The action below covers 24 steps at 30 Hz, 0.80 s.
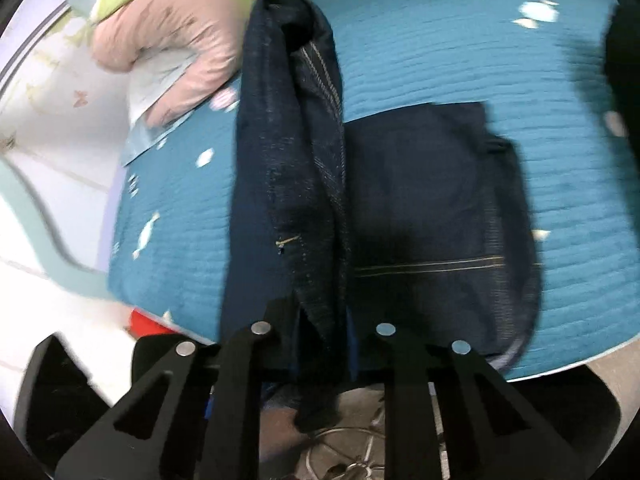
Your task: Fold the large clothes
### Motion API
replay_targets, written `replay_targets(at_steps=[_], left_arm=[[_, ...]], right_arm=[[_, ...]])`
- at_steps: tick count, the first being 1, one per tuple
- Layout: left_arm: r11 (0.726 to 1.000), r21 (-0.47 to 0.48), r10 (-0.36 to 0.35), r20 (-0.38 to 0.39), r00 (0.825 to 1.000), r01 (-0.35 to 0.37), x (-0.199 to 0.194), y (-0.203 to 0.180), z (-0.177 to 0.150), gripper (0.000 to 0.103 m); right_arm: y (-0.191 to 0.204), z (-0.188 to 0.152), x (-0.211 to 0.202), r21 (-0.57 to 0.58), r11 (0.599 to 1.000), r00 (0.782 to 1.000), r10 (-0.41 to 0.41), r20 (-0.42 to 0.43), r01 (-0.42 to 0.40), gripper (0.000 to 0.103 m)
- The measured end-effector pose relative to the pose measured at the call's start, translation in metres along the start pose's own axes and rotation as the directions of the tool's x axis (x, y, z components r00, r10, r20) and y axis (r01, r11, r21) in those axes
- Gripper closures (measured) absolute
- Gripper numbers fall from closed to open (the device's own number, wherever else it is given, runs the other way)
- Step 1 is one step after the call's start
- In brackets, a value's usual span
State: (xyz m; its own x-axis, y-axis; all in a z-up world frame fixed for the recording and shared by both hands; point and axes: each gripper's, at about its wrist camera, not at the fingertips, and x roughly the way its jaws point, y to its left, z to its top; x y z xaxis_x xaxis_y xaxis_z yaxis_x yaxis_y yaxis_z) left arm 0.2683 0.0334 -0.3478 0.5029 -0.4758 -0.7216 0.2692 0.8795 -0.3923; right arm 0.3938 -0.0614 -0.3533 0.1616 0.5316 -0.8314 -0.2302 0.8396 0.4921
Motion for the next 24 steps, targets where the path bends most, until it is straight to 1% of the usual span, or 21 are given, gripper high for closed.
replay_targets(at_steps=[1, 2, 4, 6, 7, 9, 10, 11, 12, 13, 14, 15, 16, 17, 18, 20, 21, 22, 23, 24], left_arm=[[1.000, 0.005, -0.020, 0.010, 1.000, 0.020, -0.002, -0.002, 0.000, 0.029], [0.998, 0.013, -0.061, 0.016, 0.998, 0.061, -0.005, -0.004, 0.000, 0.029], [0.997, 0.000, -0.080, 0.027, 0.996, 0.080, -0.009, -0.002, 0.002, 0.027], [0.992, -0.058, -0.109, 0.046, 0.993, 0.111, -0.013, 0.013, 0.007, 0.027], [0.991, -0.093, -0.097, 0.057, 0.994, 0.102, -0.015, 0.023, 0.009, 0.027], [0.989, -0.148, -0.022, 0.068, 0.997, 0.032, -0.015, 0.041, 0.017, 0.027], [0.986, -0.167, 0.019, 0.062, 0.998, -0.009, -0.014, 0.049, 0.018, 0.027], [0.978, -0.188, 0.097, 0.037, 0.995, -0.088, -0.008, 0.060, 0.022, 0.027], [0.966, -0.203, 0.165, 0.005, 0.986, -0.160, 0.001, 0.071, 0.025, 0.026], [0.958, -0.207, 0.199, -0.031, 0.980, -0.201, 0.014, 0.079, 0.028, 0.026], [0.953, -0.200, 0.219, -0.068, 0.973, -0.228, 0.029, 0.087, 0.029, 0.026], [0.947, -0.179, 0.250, -0.109, 0.962, -0.266, 0.044, 0.091, 0.027, 0.026], [0.945, -0.156, 0.268, -0.139, 0.953, -0.289, 0.057, 0.094, 0.026, 0.027], [0.945, -0.143, 0.271, -0.162, 0.949, -0.294, 0.071, 0.096, 0.023, 0.027], [0.946, -0.151, 0.262, -0.172, 0.950, -0.288, 0.077, 0.097, 0.021, 0.027], [0.944, -0.172, 0.254, -0.160, 0.954, -0.280, 0.077, 0.100, 0.021, 0.027], [0.946, -0.160, 0.257, -0.160, 0.953, -0.282, 0.077, 0.099, 0.021, 0.027], [0.947, -0.146, 0.261, -0.164, 0.951, -0.285, 0.077, 0.096, 0.020, 0.027], [0.948, -0.142, 0.261, -0.165, 0.951, -0.285, 0.077, 0.095, 0.019, 0.027], [0.949, -0.146, 0.254, -0.165, 0.953, -0.278, 0.077, 0.096, 0.019, 0.027]], right_arm=[[-0.009, 0.001, -0.004, 0.017, 1.000, 1.000, -0.015, 0.022, 0.015, 0.089], [-0.017, 0.002, -0.008, 0.030, 0.999, 0.999, -0.029, 0.036, 0.028, 0.089], [-0.035, 0.007, -0.015, 0.050, 0.998, 0.997, -0.050, 0.059, 0.047, 0.089], [-0.052, 0.011, -0.018, 0.063, 0.995, 0.995, -0.077, 0.067, 0.072, 0.089], [-0.063, 0.012, -0.019, 0.071, 0.995, 0.995, -0.078, 0.066, 0.073, 0.089], [-0.083, 0.011, -0.016, 0.096, 0.990, 0.993, -0.107, 0.057, 0.101, 0.090], [-0.090, 0.010, -0.013, 0.103, 0.988, 0.992, -0.118, 0.052, 0.112, 0.095], [-0.101, 0.009, -0.011, 0.122, 0.983, 0.989, -0.140, 0.047, 0.134, 0.095], [-0.113, 0.007, -0.008, 0.140, 0.981, 0.989, -0.144, 0.041, 0.137, 0.097], [-0.118, 0.005, -0.003, 0.153, 0.977, 0.987, -0.157, 0.033, 0.150, 0.097], [-0.125, 0.005, -0.001, 0.159, 0.970, 0.981, -0.192, 0.025, 0.186, 0.097], [-0.133, 0.004, 0.005, 0.160, 0.957, 0.968, -0.248, 0.023, 0.242, 0.097], [-0.135, 0.002, 0.007, 0.169, 0.954, 0.967, -0.255, 0.017, 0.248, 0.097], [-0.139, -0.001, 0.006, 0.202, 0.955, 0.974, -0.227, 0.020, 0.218, 0.097], [-0.137, -0.004, -0.004, 0.227, 0.955, 0.977, -0.206, 0.052, 0.190, 0.097], [-0.122, -0.008, -0.025, 0.206, 0.967, 0.977, -0.178, 0.119, 0.151, 0.096], [-0.111, -0.011, -0.037, 0.194, 0.972, 0.974, -0.162, 0.158, 0.131, 0.094], [-0.102, -0.012, -0.042, 0.179, 0.978, 0.974, -0.137, 0.178, 0.104, 0.094], [-0.091, -0.014, -0.044, 0.153, 0.986, 0.977, -0.092, 0.190, 0.063, 0.094], [-0.081, -0.014, -0.039, 0.127, 0.991, 0.981, -0.064, 0.182, 0.041, 0.094]])
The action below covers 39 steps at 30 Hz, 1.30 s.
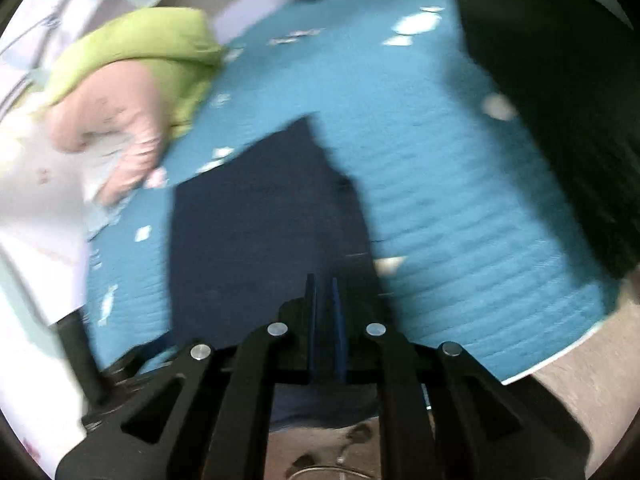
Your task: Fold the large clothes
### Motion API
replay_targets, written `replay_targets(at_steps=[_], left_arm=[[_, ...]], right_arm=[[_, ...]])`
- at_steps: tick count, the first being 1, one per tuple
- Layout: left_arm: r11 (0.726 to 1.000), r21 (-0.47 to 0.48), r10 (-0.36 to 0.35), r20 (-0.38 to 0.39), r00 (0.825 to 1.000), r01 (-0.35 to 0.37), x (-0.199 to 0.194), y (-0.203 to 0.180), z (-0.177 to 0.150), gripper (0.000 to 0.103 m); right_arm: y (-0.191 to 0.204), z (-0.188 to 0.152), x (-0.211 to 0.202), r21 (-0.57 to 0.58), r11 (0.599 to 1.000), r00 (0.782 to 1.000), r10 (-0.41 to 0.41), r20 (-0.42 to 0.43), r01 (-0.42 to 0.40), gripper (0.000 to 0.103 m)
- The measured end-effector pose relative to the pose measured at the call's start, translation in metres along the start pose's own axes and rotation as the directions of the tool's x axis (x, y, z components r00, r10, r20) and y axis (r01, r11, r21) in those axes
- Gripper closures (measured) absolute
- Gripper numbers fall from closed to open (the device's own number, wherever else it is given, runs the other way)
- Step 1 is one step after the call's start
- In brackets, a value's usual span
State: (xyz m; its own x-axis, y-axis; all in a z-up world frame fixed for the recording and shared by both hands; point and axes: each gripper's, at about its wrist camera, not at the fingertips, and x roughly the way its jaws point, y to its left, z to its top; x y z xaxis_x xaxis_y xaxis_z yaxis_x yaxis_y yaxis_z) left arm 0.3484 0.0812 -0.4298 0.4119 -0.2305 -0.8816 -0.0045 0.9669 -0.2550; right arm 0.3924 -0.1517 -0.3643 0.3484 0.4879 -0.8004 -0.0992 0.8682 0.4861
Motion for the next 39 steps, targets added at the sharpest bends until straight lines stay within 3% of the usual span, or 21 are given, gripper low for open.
replay_targets(at_steps=[3, 5, 6, 8, 10, 12, 13, 14, 15, 16, 21, 25, 39], left_arm=[[1.000, 0.010, 0.006, -0.002, 1.000, -0.006, 0.002, -0.003, -0.003, 0.027], [0.999, 0.029, 0.016, -0.005, 1.000, -0.016, 0.000, -0.010, -0.006, 0.027], [0.999, 0.039, 0.018, -0.011, 1.000, -0.017, 0.001, -0.014, -0.005, 0.027], [0.996, 0.078, 0.043, -0.014, 0.999, -0.042, 0.004, -0.023, -0.006, 0.027], [0.992, 0.105, 0.070, -0.013, 0.997, -0.068, 0.007, -0.028, -0.007, 0.027], [0.996, 0.079, 0.047, -0.017, 0.999, -0.046, 0.006, -0.023, -0.005, 0.027], [0.996, 0.076, 0.039, -0.018, 0.999, -0.038, 0.006, -0.021, -0.004, 0.027], [0.997, 0.075, 0.033, -0.019, 0.999, -0.032, 0.005, -0.020, -0.004, 0.027], [0.997, 0.075, 0.034, -0.018, 0.999, -0.033, 0.005, -0.020, -0.005, 0.027], [0.996, 0.077, 0.040, -0.017, 0.999, -0.039, 0.005, -0.021, -0.005, 0.027], [0.995, 0.079, 0.060, -0.018, 0.998, -0.058, 0.007, -0.024, -0.004, 0.027], [0.995, 0.078, 0.059, -0.024, 0.998, -0.057, 0.008, -0.025, -0.003, 0.027], [0.994, 0.080, 0.076, -0.021, 0.997, -0.074, 0.009, -0.027, -0.003, 0.027]], right_arm=[[0.010, -0.010, 0.030, -0.029, 0.999, 0.997, 0.017, -0.072, -0.019, 0.094], [0.000, -0.016, 0.052, -0.010, 0.999, 0.992, -0.036, -0.118, 0.035, 0.103], [-0.008, -0.018, 0.061, 0.005, 0.998, 0.990, -0.056, -0.133, 0.057, 0.103], [-0.025, -0.023, 0.071, 0.087, 0.996, 0.991, -0.012, -0.135, 0.024, 0.103], [-0.021, -0.019, 0.069, 0.096, 0.995, 0.990, -0.014, -0.143, 0.028, 0.103], [-0.019, -0.016, 0.053, 0.110, 0.994, 0.991, 0.010, -0.132, 0.004, 0.093], [-0.021, -0.016, 0.046, 0.132, 0.991, 0.993, 0.017, -0.119, -0.001, 0.077], [-0.026, -0.017, 0.035, 0.153, 0.988, 0.995, 0.006, -0.096, 0.009, 0.050], [-0.032, -0.019, 0.029, 0.158, 0.986, 0.996, -0.042, -0.081, 0.054, 0.042], [-0.036, -0.022, 0.023, 0.160, 0.984, 0.994, -0.072, -0.076, 0.084, 0.040], [-0.066, -0.046, 0.031, 0.273, 0.959, 0.989, -0.029, -0.145, 0.068, 0.040], [-0.068, -0.056, 0.046, 0.360, 0.933, 0.982, 0.060, -0.178, 0.008, 0.040], [-0.114, -0.073, 0.037, 0.515, 0.840, 0.961, 0.258, -0.098, -0.173, 0.036]])
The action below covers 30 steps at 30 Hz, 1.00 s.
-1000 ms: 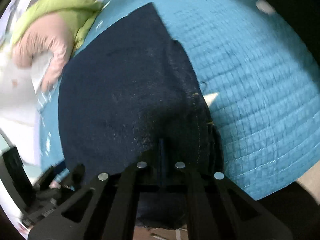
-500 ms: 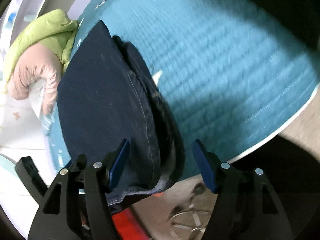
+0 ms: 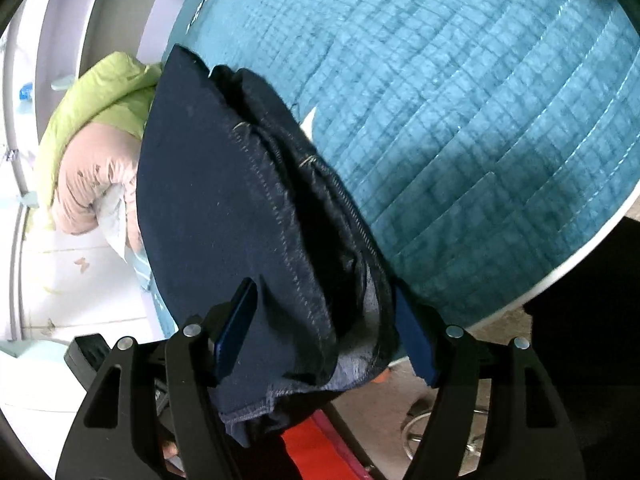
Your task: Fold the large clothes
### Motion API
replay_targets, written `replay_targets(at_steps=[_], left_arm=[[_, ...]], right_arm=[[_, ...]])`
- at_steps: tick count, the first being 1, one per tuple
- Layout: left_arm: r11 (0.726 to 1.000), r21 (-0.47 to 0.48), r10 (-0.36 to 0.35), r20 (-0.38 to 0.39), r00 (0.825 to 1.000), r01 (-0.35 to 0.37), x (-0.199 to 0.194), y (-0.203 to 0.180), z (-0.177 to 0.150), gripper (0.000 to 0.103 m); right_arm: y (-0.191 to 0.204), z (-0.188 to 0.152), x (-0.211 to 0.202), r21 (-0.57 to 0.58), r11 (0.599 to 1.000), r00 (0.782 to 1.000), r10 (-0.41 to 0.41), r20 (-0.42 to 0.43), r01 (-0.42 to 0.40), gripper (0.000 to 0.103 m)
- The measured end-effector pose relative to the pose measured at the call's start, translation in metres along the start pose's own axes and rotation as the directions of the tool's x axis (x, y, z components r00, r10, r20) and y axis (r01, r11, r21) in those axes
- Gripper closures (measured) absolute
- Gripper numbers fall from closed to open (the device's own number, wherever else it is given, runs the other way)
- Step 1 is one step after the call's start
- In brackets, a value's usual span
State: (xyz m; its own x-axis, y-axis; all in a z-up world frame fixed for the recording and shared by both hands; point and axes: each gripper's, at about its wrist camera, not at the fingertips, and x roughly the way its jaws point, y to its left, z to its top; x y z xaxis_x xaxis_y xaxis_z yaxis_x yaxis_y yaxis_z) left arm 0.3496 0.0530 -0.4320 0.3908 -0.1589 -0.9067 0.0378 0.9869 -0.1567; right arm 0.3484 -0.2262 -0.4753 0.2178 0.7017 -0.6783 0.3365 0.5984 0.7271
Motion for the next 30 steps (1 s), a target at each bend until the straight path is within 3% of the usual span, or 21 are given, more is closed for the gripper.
replay_targets(at_steps=[4, 7, 15, 21, 23, 27, 30], left_arm=[[1.000, -0.001, 0.000, 0.000, 1.000, 0.000, 0.000, 0.000, 0.000, 0.027], [1.000, -0.004, -0.004, 0.000, 1.000, 0.004, 0.000, 0.000, 0.001, 0.027], [1.000, -0.010, -0.015, -0.004, 1.000, 0.015, 0.000, 0.001, 0.002, 0.027], [1.000, -0.014, -0.020, -0.003, 1.000, 0.020, 0.000, 0.002, 0.003, 0.027], [1.000, -0.018, -0.025, -0.003, 1.000, 0.025, 0.000, 0.004, 0.002, 0.027], [0.999, -0.019, -0.027, -0.004, 1.000, 0.027, 0.000, 0.005, 0.002, 0.027], [1.000, -0.015, -0.019, -0.004, 1.000, 0.019, 0.001, 0.004, 0.002, 0.026]], right_arm=[[-0.001, 0.001, -0.011, -0.034, 0.997, 0.998, 0.062, -0.002, -0.062, 0.037], [-0.002, -0.002, -0.013, -0.054, 0.998, 1.000, 0.022, 0.003, -0.022, 0.043], [0.034, -0.006, -0.011, -0.135, 0.984, 0.993, -0.116, -0.008, 0.114, 0.047], [0.025, 0.011, 0.005, -0.104, 0.989, 0.994, -0.105, -0.034, 0.101, 0.045], [0.018, 0.012, 0.002, -0.098, 0.986, 0.990, -0.141, -0.022, 0.138, 0.046], [0.006, 0.010, 0.001, -0.063, 0.996, 0.997, -0.065, -0.034, 0.063, 0.044], [0.015, 0.008, 0.002, -0.108, 0.992, 0.996, -0.066, -0.053, 0.060, 0.044]])
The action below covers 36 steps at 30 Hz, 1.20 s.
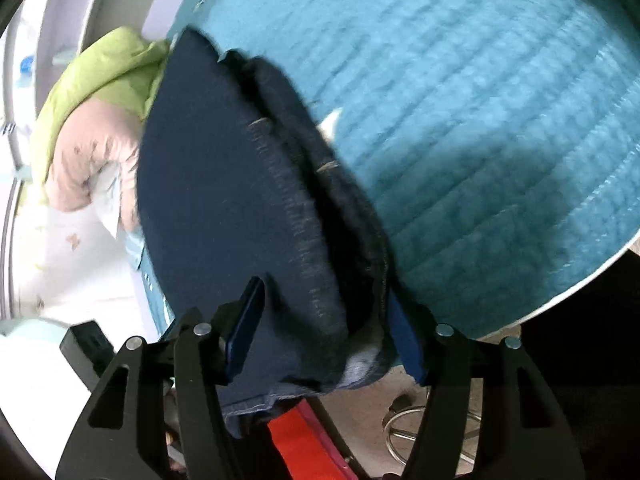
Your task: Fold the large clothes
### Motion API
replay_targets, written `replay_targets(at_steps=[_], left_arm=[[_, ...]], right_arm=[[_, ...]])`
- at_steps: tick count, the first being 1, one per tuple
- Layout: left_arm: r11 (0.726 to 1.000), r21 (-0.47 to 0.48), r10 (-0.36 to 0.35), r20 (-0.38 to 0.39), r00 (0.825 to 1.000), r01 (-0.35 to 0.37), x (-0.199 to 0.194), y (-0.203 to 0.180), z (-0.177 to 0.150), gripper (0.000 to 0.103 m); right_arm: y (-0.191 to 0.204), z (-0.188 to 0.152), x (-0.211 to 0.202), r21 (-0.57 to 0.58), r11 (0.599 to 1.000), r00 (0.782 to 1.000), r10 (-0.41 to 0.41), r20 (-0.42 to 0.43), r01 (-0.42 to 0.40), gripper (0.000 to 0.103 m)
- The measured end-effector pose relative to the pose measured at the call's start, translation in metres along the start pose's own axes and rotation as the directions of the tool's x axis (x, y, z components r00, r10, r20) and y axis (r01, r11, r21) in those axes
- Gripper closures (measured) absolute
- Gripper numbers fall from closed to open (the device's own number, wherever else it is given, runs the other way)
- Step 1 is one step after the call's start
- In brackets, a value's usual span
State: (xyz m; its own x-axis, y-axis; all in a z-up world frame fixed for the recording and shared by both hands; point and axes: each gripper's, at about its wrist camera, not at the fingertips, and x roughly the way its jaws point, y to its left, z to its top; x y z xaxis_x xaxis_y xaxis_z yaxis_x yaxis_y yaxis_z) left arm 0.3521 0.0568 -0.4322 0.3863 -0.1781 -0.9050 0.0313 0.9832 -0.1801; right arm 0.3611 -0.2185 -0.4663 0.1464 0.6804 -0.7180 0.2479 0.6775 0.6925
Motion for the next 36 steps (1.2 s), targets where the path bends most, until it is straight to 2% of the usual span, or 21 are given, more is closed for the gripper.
replay_targets(at_steps=[6, 9, 12, 15, 17, 24, 26, 28, 30, 31, 34, 36], left_arm=[[1.000, -0.011, -0.012, -0.002, 1.000, 0.011, 0.000, 0.001, 0.000, 0.026], [1.000, -0.004, -0.005, -0.004, 1.000, 0.005, 0.001, 0.000, 0.001, 0.026], [1.000, -0.005, -0.012, -0.005, 1.000, 0.012, 0.000, 0.001, 0.000, 0.026], [1.000, -0.008, -0.017, -0.006, 1.000, 0.017, 0.001, 0.003, 0.000, 0.026], [1.000, -0.005, -0.008, -0.004, 1.000, 0.008, 0.001, 0.002, 0.000, 0.026], [1.000, -0.010, -0.003, -0.004, 1.000, 0.003, 0.004, -0.001, 0.001, 0.025], [1.000, -0.012, -0.003, -0.006, 1.000, 0.003, 0.004, -0.001, 0.002, 0.024], [1.000, -0.011, 0.000, -0.007, 1.000, 0.000, 0.006, -0.003, 0.003, 0.022], [1.000, -0.008, 0.002, -0.005, 1.000, -0.002, 0.006, -0.003, 0.003, 0.020], [1.000, -0.012, -0.001, -0.004, 1.000, 0.001, 0.006, -0.002, 0.002, 0.020], [0.999, -0.041, -0.035, 0.000, 0.999, 0.035, 0.004, 0.007, 0.002, 0.019], [0.992, -0.103, -0.072, -0.013, 0.997, 0.070, 0.006, 0.020, 0.002, 0.017]], right_arm=[[0.005, -0.007, -0.012, -0.005, 1.000, 0.999, 0.019, 0.030, -0.019, 0.052], [-0.003, -0.006, -0.008, 0.003, 0.999, 0.998, -0.049, 0.034, 0.049, 0.052], [-0.010, 0.005, -0.010, 0.035, 0.999, 0.997, 0.023, 0.071, -0.025, 0.051], [-0.015, 0.014, -0.021, 0.021, 0.999, 0.992, 0.033, 0.118, -0.036, 0.051], [-0.022, 0.017, -0.012, 0.052, 0.992, 0.993, 0.109, 0.043, -0.111, 0.050], [-0.020, 0.007, 0.002, 0.018, 0.992, 0.991, 0.129, -0.037, -0.128, 0.049], [-0.021, 0.007, 0.002, 0.043, 0.987, 0.987, 0.158, -0.035, -0.156, 0.047], [-0.018, 0.007, 0.003, 0.017, 0.992, 0.992, 0.127, -0.029, -0.126, 0.046], [-0.010, 0.006, 0.007, -0.012, 0.993, 0.993, 0.114, -0.005, -0.115, 0.033], [-0.005, 0.004, 0.010, -0.018, 0.993, 0.994, 0.113, 0.008, -0.113, 0.032], [0.017, 0.002, 0.010, -0.101, 0.995, 0.999, -0.019, 0.049, 0.024, 0.058], [0.019, -0.002, 0.005, -0.120, 0.992, 0.997, -0.017, 0.077, 0.026, 0.067]])
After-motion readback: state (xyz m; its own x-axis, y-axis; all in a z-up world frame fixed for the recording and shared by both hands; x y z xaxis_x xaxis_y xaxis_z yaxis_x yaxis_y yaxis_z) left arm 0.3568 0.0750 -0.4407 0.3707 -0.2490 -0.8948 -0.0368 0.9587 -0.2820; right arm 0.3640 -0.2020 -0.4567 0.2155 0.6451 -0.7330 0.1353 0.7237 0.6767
